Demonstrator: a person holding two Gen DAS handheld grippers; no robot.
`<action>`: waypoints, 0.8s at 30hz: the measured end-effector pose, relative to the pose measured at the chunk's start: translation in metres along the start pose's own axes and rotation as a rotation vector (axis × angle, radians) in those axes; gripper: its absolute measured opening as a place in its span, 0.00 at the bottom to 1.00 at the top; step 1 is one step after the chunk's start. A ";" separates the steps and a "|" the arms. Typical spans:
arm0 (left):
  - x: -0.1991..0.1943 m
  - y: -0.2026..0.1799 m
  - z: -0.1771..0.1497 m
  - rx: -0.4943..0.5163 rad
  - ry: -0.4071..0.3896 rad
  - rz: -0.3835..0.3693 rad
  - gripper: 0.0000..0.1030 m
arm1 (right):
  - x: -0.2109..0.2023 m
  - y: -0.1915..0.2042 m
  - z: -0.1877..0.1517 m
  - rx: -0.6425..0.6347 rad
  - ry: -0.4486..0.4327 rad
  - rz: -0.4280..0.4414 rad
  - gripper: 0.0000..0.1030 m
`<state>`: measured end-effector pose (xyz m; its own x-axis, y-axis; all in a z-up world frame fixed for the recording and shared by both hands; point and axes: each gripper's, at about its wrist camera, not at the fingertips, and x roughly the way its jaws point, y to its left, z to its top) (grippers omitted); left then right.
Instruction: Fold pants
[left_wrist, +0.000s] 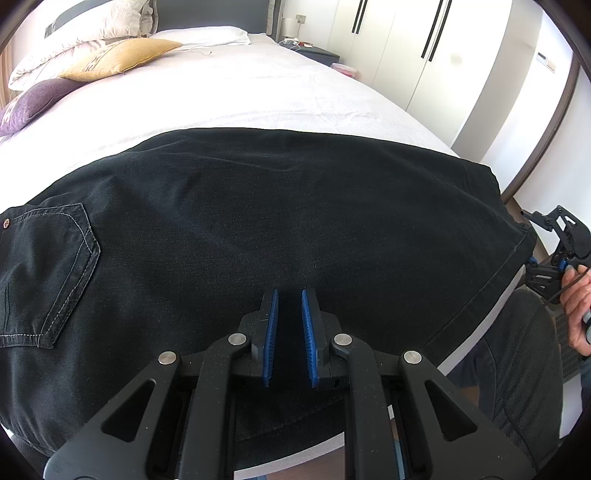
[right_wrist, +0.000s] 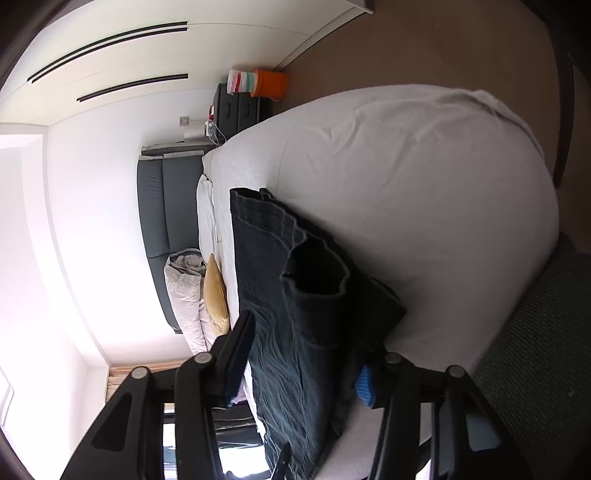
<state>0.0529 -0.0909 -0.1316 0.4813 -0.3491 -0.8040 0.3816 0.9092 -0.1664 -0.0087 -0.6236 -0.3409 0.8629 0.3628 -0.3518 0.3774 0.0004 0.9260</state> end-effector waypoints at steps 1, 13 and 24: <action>0.000 0.000 0.000 0.000 0.000 0.000 0.12 | 0.002 0.001 0.001 -0.003 -0.004 0.002 0.45; -0.005 0.002 0.004 -0.026 0.006 -0.011 0.12 | 0.017 0.011 0.004 -0.052 -0.054 -0.006 0.11; -0.018 -0.008 0.025 -0.072 -0.005 -0.091 0.12 | 0.012 0.041 -0.009 -0.161 -0.126 -0.098 0.08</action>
<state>0.0610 -0.0973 -0.1019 0.4511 -0.4321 -0.7809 0.3661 0.8876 -0.2797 0.0142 -0.6108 -0.3064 0.8639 0.2345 -0.4457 0.4113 0.1821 0.8931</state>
